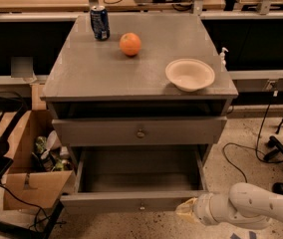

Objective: Close middle drawer

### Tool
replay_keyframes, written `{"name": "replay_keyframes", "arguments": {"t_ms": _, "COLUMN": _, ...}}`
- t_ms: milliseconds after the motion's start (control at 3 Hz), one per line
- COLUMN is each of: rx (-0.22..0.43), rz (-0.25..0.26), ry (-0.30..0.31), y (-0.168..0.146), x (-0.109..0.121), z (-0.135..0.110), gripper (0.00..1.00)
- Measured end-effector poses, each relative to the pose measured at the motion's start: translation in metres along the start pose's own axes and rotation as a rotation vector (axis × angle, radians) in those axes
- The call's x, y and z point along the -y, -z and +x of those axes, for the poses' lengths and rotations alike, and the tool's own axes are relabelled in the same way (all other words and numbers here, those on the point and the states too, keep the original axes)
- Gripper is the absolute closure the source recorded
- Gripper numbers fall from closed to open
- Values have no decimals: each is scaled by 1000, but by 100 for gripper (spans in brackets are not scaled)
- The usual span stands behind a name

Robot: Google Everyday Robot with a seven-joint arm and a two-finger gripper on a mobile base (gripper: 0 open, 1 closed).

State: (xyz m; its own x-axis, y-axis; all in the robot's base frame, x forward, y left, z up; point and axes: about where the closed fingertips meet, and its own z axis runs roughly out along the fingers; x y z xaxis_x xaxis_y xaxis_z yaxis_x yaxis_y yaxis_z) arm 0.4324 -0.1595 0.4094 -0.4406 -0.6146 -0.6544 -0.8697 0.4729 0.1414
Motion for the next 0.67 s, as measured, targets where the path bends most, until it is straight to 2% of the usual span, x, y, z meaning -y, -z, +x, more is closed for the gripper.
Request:
{"name": "replay_keyframes", "arguments": {"t_ms": 333, "rx": 18, "rz": -31, "ry": 7, "y": -23, "x": 26, "z": -25, "gripper": 100}}
{"name": "replay_keyframes", "arguments": {"t_ms": 667, "rx": 18, "rz": -31, "ry": 7, "y": -23, "x": 26, "z": -25, "gripper": 100}}
